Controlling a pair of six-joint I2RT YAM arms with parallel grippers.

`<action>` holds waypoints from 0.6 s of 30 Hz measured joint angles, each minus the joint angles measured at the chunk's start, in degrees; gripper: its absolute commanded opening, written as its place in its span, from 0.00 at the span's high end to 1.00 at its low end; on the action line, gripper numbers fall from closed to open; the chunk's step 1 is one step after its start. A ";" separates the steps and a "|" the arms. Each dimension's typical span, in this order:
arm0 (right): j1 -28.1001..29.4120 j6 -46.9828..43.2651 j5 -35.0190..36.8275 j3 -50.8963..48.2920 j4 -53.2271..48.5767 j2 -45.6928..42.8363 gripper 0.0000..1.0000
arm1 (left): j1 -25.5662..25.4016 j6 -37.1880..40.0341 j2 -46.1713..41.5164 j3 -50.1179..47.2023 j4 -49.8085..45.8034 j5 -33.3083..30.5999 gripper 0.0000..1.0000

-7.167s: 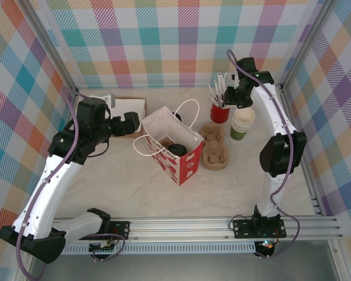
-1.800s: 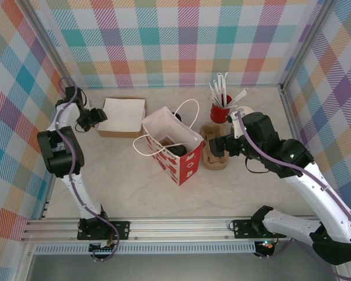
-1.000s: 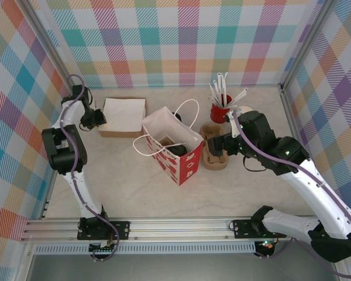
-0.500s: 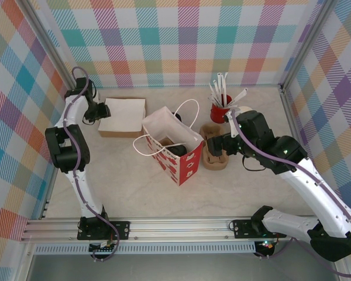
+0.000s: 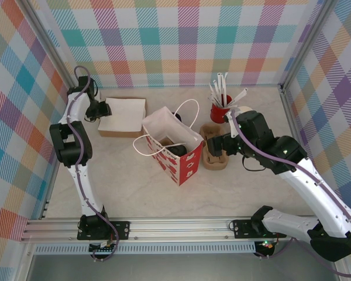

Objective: Pack the takeout coffee

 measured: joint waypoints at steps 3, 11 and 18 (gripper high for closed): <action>0.00 0.09 0.00 0.00 0.00 0.00 0.00 | 0.00 0.00 0.66 1.07 -0.11 0.02 0.53; -0.02 0.09 0.00 -0.26 0.00 0.00 0.00 | -0.04 -0.02 2.86 2.12 -1.09 -0.04 0.55; -0.02 0.09 0.00 -0.31 0.00 0.00 0.00 | -0.11 -0.07 3.10 2.34 -1.11 -0.42 0.71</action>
